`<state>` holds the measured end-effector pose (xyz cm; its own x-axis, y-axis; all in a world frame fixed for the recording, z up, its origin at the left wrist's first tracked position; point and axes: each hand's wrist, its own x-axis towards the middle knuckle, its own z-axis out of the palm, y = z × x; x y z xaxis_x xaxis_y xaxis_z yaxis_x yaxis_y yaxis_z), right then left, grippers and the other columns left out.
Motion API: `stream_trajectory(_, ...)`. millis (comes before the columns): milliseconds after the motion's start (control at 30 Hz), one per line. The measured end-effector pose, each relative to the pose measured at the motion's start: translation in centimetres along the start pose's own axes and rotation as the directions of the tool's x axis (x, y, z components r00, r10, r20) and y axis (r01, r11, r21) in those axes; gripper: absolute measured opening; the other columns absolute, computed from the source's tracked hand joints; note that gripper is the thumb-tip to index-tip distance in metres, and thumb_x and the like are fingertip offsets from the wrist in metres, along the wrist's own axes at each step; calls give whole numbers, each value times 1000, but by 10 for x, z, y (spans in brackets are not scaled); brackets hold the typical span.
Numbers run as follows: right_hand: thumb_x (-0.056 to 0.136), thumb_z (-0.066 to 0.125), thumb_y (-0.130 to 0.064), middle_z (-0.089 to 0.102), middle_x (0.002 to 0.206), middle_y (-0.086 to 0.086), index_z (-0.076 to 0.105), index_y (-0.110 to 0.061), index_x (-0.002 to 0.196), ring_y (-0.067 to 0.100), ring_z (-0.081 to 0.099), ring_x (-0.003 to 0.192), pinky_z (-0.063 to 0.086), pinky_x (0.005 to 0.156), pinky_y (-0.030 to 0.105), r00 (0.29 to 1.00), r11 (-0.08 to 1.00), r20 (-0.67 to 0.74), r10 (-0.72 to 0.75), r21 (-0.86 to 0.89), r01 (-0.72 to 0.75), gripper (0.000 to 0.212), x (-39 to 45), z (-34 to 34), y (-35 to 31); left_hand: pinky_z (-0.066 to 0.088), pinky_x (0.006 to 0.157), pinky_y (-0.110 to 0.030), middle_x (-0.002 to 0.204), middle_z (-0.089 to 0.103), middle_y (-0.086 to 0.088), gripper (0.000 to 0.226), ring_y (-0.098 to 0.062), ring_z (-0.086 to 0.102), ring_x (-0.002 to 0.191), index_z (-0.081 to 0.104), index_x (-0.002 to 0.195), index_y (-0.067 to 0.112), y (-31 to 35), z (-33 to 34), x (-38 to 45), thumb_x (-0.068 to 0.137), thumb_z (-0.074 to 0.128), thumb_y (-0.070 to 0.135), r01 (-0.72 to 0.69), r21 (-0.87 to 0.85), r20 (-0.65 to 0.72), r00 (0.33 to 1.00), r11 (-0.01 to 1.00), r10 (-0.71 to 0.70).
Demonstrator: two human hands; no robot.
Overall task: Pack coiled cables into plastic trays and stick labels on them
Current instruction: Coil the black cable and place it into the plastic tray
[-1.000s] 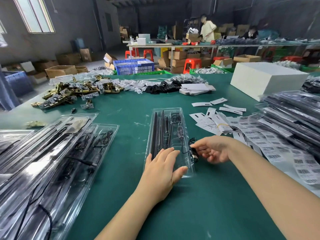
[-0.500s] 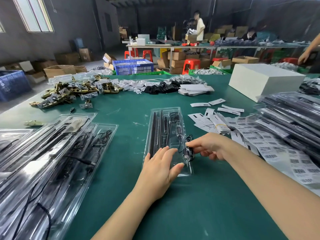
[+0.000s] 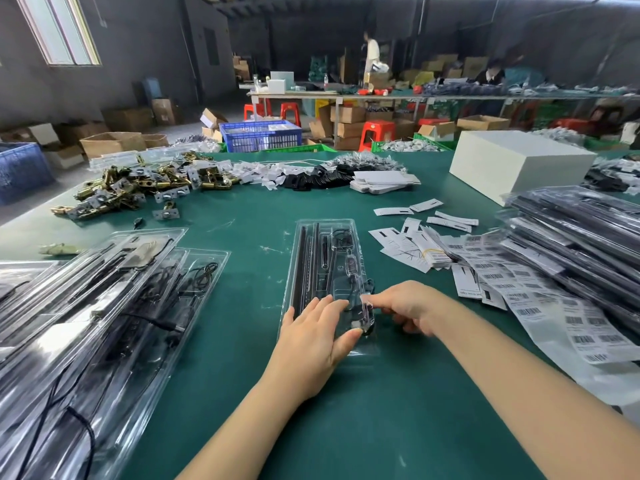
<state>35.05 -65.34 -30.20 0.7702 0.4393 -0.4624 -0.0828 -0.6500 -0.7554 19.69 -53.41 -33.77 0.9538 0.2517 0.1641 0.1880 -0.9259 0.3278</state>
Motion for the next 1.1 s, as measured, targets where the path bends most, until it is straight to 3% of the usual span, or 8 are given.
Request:
stream_trajectory(133,79,76,-45,51,59,-5,63,-20,60,19,48,69,37,62,29,969,970,-135,-209,-154,188,34,3,23,6,14,114,-39,146,36,10,68,-9,26,137,34,139,31,2,-2,-1,86,10,66,-17,-1,-13,1000,1000,17)
stream_trajectory(233,79,68,-61,66,70,-4,63,-27,62,20,60,76,48,68,30,952,933,-183,-245,-310,181,38,1,26,8,15,115,-42,147,35,10,62,-10,25,139,33,139,32,1,0,0,89,16,64,-23,27,-10,1000,999,23)
stream_trajectory(300,76,64,-69,65,68,-8,63,-29,63,17,61,73,46,59,26,934,905,-233,-272,-391,166,42,-3,29,9,12,117,-44,153,28,9,56,-11,18,143,30,141,33,0,3,0,94,23,62,-14,56,8,1000,998,13)
stream_trajectory(467,76,66,-67,61,93,-6,64,-32,78,19,61,88,45,64,27,840,859,-365,-400,-470,204,35,-6,39,18,9,117,-42,156,23,9,56,-12,15,145,27,143,35,0,5,-1,94,26,63,-11,98,15,1000,995,10)
stream_trajectory(567,72,70,-66,59,97,-8,61,-36,90,17,60,93,48,71,29,814,887,-408,-414,-384,258,36,-4,39,23,8,117,-42,157,22,9,57,-12,14,146,28,143,34,0,5,0,94,27,63,-3,83,5,1000,997,3)
stream_trajectory(733,77,59,-73,64,115,-11,61,-45,123,17,57,114,48,82,32,828,842,-331,-452,-466,273,54,1,36,28,10,117,-42,153,26,10,58,-12,19,144,29,144,35,0,4,-1,93,29,63,-12,59,-6,1000,998,12)
stream_trajectory(967,79,56,-74,63,123,-8,60,-50,122,25,44,126,37,95,35,900,792,-183,-395,-565,233,50,14,23,22,5,118,-43,141,38,13,66,-13,18,145,36,138,29,1,5,-2,86,41,69,-5,76,-18,1000,997,6)
stream_trajectory(1100,79,56,-73,61,129,-9,59,-51,123,25,41,130,34,100,36,923,790,-119,-365,-564,239,49,16,18,19,5,117,-34,138,49,7,63,-14,23,144,49,126,20,8,9,-3,86,42,68,-12,111,-70,997,994,20)
